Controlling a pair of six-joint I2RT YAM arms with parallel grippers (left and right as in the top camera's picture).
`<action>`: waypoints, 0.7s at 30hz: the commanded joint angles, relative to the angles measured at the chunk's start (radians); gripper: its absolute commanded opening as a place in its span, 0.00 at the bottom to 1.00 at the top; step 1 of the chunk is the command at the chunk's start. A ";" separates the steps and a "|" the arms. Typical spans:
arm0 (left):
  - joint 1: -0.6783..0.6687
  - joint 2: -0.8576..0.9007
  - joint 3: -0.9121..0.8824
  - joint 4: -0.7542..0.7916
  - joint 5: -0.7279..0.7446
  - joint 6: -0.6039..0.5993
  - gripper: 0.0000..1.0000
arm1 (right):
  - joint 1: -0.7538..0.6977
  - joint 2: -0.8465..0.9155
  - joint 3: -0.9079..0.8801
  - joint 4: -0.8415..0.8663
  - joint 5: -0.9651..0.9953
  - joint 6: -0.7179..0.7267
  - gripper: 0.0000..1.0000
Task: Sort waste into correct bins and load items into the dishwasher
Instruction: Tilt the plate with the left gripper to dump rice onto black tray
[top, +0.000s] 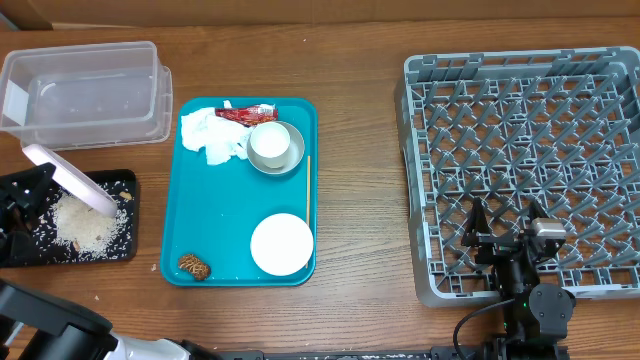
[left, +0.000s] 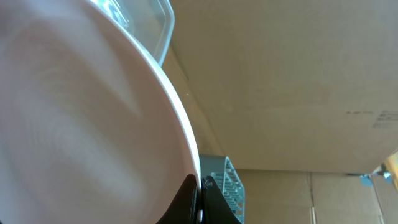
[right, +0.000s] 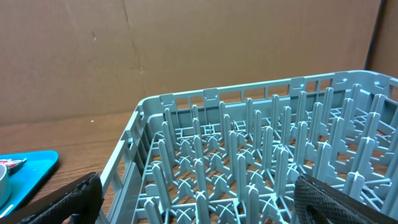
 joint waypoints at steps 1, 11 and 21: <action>0.004 0.003 0.001 -0.044 0.130 0.077 0.04 | -0.006 -0.011 -0.010 0.007 -0.001 -0.015 1.00; 0.000 -0.024 0.002 -0.287 0.182 0.447 0.04 | -0.006 -0.011 -0.010 0.007 -0.001 -0.015 1.00; -0.152 -0.239 0.039 -0.396 0.035 0.430 0.04 | -0.006 -0.011 -0.010 0.007 -0.001 -0.015 1.00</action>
